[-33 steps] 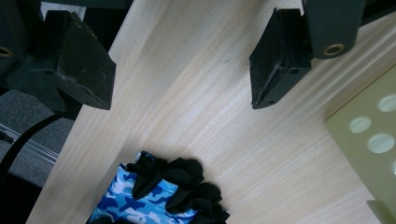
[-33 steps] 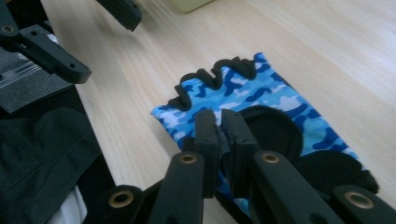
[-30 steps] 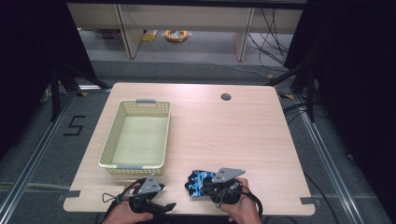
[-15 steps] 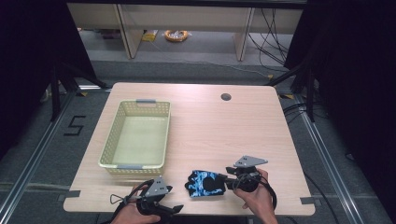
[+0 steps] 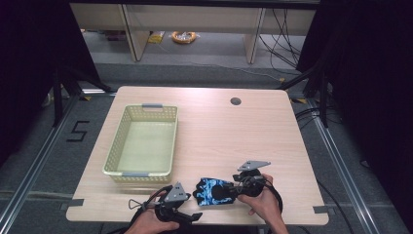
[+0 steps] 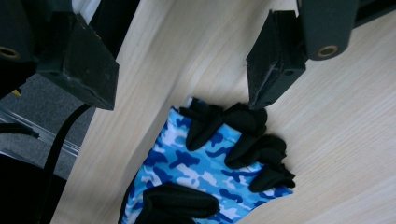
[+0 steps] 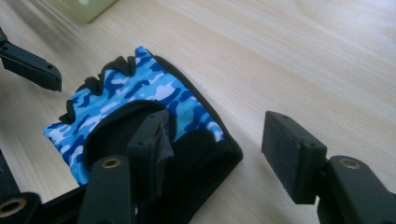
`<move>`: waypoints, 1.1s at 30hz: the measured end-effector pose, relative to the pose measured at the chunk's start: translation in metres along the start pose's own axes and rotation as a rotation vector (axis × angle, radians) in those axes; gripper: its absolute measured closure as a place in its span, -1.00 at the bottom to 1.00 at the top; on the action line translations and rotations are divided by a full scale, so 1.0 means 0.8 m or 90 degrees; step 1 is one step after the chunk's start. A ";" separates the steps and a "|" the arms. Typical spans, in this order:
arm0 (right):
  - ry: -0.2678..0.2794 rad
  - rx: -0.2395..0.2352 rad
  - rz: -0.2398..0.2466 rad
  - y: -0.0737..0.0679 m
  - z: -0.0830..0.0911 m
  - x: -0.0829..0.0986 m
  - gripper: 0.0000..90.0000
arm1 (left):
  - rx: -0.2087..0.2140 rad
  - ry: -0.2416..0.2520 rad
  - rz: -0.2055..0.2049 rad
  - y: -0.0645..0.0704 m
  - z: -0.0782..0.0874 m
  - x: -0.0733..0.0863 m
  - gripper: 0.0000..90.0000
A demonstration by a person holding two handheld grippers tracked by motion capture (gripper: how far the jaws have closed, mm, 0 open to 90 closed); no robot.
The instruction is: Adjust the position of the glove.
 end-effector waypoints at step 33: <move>-0.008 -0.053 -0.029 0.010 -0.018 0.004 0.66 | -0.073 -0.031 -0.102 0.004 -0.027 -0.016 0.66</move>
Point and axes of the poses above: each handheld gripper's, and its own axes: z roughly backward along the jaws, x roughly out of its underside, y roughly to its right, the point moved 2 cm from there along -z, roughly forward along the jaws, and after that the axes turned 3 degrees about -x, right-handed, at the moved point
